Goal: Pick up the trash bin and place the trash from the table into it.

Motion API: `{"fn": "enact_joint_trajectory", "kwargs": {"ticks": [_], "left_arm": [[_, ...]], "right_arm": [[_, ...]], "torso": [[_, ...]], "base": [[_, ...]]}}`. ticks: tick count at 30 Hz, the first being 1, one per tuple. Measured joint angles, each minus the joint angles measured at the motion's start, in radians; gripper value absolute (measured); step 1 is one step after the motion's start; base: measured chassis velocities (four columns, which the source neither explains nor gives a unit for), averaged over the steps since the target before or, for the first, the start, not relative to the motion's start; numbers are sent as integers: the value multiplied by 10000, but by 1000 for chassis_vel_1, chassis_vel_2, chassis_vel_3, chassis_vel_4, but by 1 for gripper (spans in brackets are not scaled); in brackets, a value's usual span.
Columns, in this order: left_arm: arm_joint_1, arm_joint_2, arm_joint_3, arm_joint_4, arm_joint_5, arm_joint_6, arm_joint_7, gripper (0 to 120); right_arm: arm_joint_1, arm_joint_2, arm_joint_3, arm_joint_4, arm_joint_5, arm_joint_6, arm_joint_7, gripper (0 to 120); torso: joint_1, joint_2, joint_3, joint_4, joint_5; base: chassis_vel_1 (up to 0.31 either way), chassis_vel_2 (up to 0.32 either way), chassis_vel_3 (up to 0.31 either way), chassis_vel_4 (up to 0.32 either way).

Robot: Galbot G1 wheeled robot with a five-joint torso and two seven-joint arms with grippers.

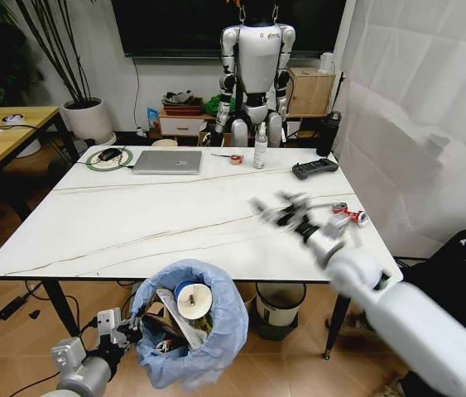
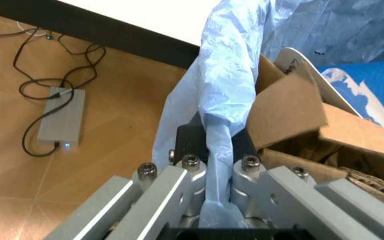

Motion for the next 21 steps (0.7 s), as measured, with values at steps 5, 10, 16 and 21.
{"fn": "enact_joint_trajectory", "kwargs": {"ticks": [5,10,16,21], "left_arm": [[130,-52,-53,-80,107,-2,22,0],[215,-109,-74,-94,199,-14,34,0],[228,-160,-90,-103,244,-23,43,0],[204,-180,-89,-103,253,-24,43,0]], "right_arm": [[-42,-122,874,-1687,-65,-42,-454,100],[-164,-336,1239,-2516,63,169,-1039,100],[-156,-406,1351,-3296,347,355,-1493,100],[244,-204,1224,-4134,185,551,-1617,100]], "torso": [[-1,0,-1,0,3],[-1,0,-1,2,3],[-3,0,-2,0,-1],[-3,0,-2,2,-3]], "base": [[0,0,0,0],[0,0,0,0],[0,0,0,0],[0,0,0,0]]}}
